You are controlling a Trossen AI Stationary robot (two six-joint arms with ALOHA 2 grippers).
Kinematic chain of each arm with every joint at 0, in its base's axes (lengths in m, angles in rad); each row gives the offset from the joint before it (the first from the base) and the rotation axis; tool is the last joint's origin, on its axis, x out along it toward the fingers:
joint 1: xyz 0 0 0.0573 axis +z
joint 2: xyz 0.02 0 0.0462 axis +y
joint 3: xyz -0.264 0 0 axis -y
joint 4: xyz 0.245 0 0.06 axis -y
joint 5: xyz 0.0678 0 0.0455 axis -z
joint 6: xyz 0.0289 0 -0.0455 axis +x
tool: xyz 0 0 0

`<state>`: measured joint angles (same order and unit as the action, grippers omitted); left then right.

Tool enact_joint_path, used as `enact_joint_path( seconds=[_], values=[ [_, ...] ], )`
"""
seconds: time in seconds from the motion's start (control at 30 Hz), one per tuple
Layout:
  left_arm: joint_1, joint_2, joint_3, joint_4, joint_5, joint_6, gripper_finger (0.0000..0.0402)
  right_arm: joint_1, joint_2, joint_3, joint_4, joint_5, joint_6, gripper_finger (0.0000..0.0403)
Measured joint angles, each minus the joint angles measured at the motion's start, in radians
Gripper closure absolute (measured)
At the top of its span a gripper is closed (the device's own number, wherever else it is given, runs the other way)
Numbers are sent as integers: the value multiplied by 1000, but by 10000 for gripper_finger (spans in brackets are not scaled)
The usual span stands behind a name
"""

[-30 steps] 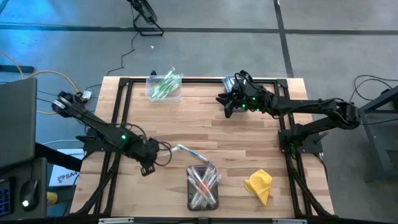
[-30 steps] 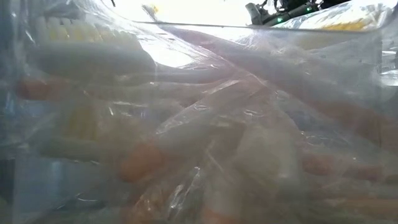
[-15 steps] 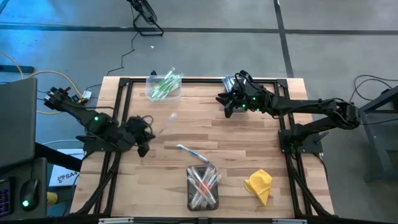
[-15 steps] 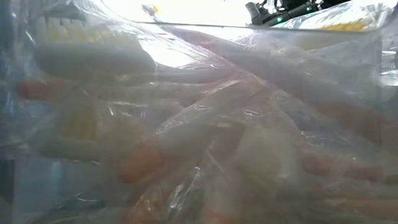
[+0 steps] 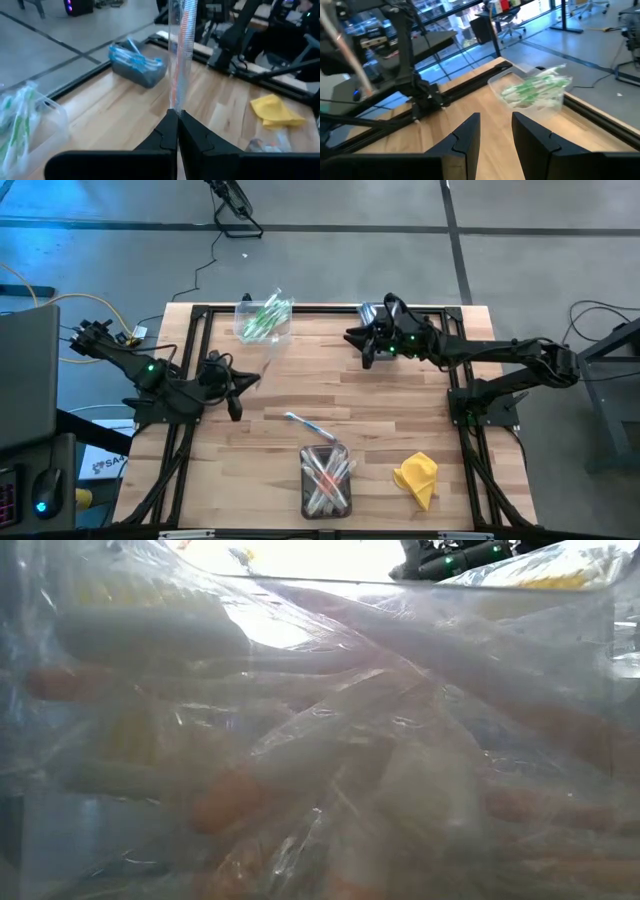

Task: Pick & Place Toothbrushes
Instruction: Put the orange toothbrush into the bottom black bin

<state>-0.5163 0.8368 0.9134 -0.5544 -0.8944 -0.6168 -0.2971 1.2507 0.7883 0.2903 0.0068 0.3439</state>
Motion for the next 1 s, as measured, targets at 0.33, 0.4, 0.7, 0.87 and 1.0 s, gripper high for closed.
enact_joint_path(
  seconds=[0.33, 0.4, 0.7, 0.87, 1.0],
  values=[
    [23, 1, 0, 47, -14, 20, 401, 64, 0, 0, 71, -16, 0, 298],
    [66, 17, 0, 71, -1, 36, 401, 79, 0, 0, 109, -15, 0, 298],
    [307, 125, 0, 338, 335, 259, 402, 124, 0, 0, 258, -91, -36, 298],
    [411, 197, 0, 446, 507, 299, 402, 139, 0, 0, 267, -145, -32, 298],
    [466, 251, 0, 529, 610, 302, 402, 155, 0, 0, 267, -140, -32, 298]
  ],
)
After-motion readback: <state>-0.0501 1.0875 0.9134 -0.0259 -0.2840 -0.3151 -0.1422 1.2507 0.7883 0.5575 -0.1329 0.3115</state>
